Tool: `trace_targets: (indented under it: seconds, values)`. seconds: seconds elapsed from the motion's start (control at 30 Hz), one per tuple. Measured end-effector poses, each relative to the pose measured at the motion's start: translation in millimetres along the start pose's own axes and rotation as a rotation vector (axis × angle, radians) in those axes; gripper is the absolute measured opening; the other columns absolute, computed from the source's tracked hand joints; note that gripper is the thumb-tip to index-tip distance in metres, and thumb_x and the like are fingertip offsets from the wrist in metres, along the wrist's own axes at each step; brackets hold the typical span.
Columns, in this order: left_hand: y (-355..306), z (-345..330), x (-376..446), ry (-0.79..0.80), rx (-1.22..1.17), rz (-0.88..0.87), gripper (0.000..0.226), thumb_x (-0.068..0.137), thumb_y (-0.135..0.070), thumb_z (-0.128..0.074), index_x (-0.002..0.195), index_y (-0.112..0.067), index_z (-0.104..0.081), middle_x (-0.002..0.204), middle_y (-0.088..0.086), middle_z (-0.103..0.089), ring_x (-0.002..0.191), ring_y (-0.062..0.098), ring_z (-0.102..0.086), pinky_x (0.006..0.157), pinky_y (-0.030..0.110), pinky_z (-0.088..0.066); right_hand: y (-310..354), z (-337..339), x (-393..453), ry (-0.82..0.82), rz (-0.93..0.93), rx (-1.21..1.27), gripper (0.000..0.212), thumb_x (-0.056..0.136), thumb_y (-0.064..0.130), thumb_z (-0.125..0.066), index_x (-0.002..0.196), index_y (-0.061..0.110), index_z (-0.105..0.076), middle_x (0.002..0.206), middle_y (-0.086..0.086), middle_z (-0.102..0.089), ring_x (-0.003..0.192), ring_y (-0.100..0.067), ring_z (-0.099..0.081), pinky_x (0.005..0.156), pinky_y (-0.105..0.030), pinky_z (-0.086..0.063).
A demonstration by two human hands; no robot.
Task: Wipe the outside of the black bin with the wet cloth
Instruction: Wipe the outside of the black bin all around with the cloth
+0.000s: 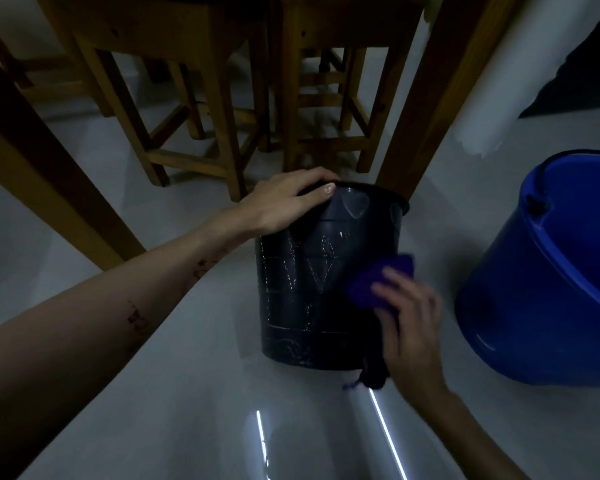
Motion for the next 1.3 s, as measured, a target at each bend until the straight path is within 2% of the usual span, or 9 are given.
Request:
trace_targets:
  seconds: [0.13,0.23,0.37,0.57,0.77,0.93,1.03,1.2,1.3]
  values:
    - [-7,-3,3,-0.031,-0.209,-0.063,0.028,0.102,-0.035,-0.039,0.122,-0.035,-0.058,0.118,-0.017,-0.062,0.109,-0.006,-0.055,0.091,0.014,-0.045,-31,-3,51,-0.126,-0.416,0.123,0.032,0.098,0.028,-0.047,0.127,0.016,-0.053,0.138,-0.007,-0.045,0.127,-0.021,-0.037,0.102,-0.031,-0.032]
    - [-9,-4,7,-0.095,-0.192,-0.041,0.017,0.100,-0.032,-0.046,0.103,-0.034,-0.063,0.091,-0.022,-0.065,0.088,-0.014,-0.058,0.071,0.002,-0.041,-36,-15,71,-0.110,-0.447,0.139,0.032,0.099,0.028,-0.046,0.129,0.016,-0.052,0.138,-0.008,-0.042,0.128,-0.023,-0.036,0.105,-0.033,-0.033]
    - [-3,-6,9,-0.093,-0.268,-0.019,0.019,0.101,-0.030,-0.046,0.095,-0.035,-0.063,0.070,-0.030,-0.065,0.071,-0.012,-0.060,0.070,0.009,-0.042,-17,-24,75,-0.039,-0.207,0.052,0.029,0.098,0.019,-0.051,0.125,0.010,-0.056,0.135,-0.013,-0.048,0.120,-0.026,-0.039,0.108,-0.018,-0.023]
    - [-7,-7,7,-0.115,-0.306,-0.024,0.019,0.100,-0.027,-0.047,0.103,-0.026,-0.066,0.083,-0.021,-0.066,0.079,-0.014,-0.061,0.071,0.005,-0.042,17,-35,29,0.085,0.202,-0.057,0.024,0.093,0.012,-0.061,0.117,0.014,-0.060,0.127,-0.008,-0.063,0.111,-0.036,-0.049,0.087,-0.047,-0.047]
    - [-11,-8,6,-0.113,-0.196,-0.040,0.020,0.098,-0.038,-0.049,0.104,-0.030,-0.066,0.094,-0.018,-0.063,0.088,-0.008,-0.060,0.073,0.008,-0.043,29,-32,-50,0.210,0.414,-0.065,0.039,0.087,0.008,-0.066,0.124,0.015,-0.054,0.138,-0.002,-0.048,0.124,-0.032,-0.042,0.090,-0.044,-0.046]
    - [3,-9,2,-0.047,0.088,-0.029,0.036,0.095,-0.061,-0.034,0.105,-0.036,-0.058,0.106,-0.008,-0.054,0.109,0.014,-0.045,0.093,0.034,-0.037,34,-22,-82,0.315,0.527,-0.082,0.032,0.097,0.010,-0.055,0.127,0.018,-0.052,0.139,0.000,-0.046,0.125,-0.030,-0.043,0.092,-0.043,-0.049]
    - [4,-9,-5,-0.074,-0.122,-0.052,0.023,0.100,-0.044,-0.039,0.102,-0.032,-0.058,0.095,-0.015,-0.060,0.096,0.005,-0.055,0.083,0.027,-0.043,21,-1,-48,0.172,0.326,-0.085,0.036,0.091,0.007,-0.061,0.126,0.014,-0.051,0.137,-0.006,-0.046,0.120,-0.032,-0.046,0.108,-0.036,-0.033]
    - [-16,-8,-9,-0.197,-0.210,-0.102,0.014,0.097,-0.035,-0.051,0.100,-0.034,-0.065,0.091,-0.024,-0.064,0.090,-0.014,-0.057,0.076,0.004,-0.039,-25,25,27,-0.148,-0.315,0.058,0.030,0.098,0.022,-0.049,0.125,0.009,-0.054,0.134,-0.012,-0.042,0.123,-0.026,-0.042,0.106,-0.017,-0.029]
    - [-27,-13,-6,-0.204,-0.193,-0.140,0.023,0.097,-0.032,-0.054,0.113,-0.025,-0.067,0.105,-0.018,-0.063,0.093,-0.017,-0.055,0.080,0.000,-0.039,-36,10,46,-0.140,-0.404,0.084,0.034,0.100,0.027,-0.047,0.128,0.010,-0.052,0.136,-0.015,-0.043,0.126,-0.027,-0.042,0.107,-0.030,-0.037]
Point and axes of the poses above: each hand's wrist, its own x-axis towards the middle knuckle, its own z-axis out of the back of the hand, y = z × x, the point moved 5 cm from there along x, towards the middle knuckle
